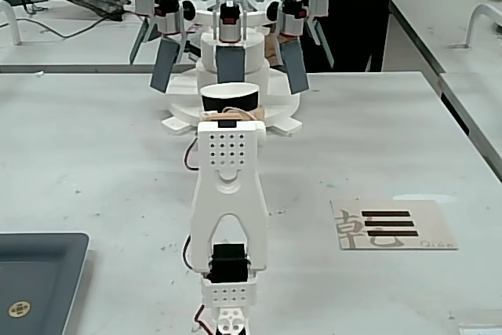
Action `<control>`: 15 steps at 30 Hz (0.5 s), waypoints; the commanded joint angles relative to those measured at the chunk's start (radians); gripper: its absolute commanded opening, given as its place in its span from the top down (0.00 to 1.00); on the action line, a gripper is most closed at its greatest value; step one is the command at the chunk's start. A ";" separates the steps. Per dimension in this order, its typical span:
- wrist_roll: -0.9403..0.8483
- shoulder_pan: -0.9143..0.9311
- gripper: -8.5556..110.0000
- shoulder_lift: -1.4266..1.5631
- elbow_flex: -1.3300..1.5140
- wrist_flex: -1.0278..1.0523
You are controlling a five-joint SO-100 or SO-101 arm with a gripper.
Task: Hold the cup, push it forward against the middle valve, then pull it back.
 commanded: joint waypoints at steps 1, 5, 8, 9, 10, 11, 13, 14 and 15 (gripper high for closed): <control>0.002 0.000 0.90 0.061 -0.011 -0.029; 0.002 0.000 0.90 0.061 -0.012 -0.029; 0.005 0.000 0.90 0.043 -0.035 -0.028; 0.005 0.000 0.90 0.032 -0.051 -0.025; 0.006 0.000 0.90 0.020 -0.067 -0.021; 0.008 0.000 0.90 0.008 -0.084 -0.018; 0.008 0.000 0.90 -0.021 -0.120 -0.012; 0.008 0.000 0.90 -0.037 -0.141 -0.008; 0.009 0.000 0.90 -0.054 -0.161 -0.003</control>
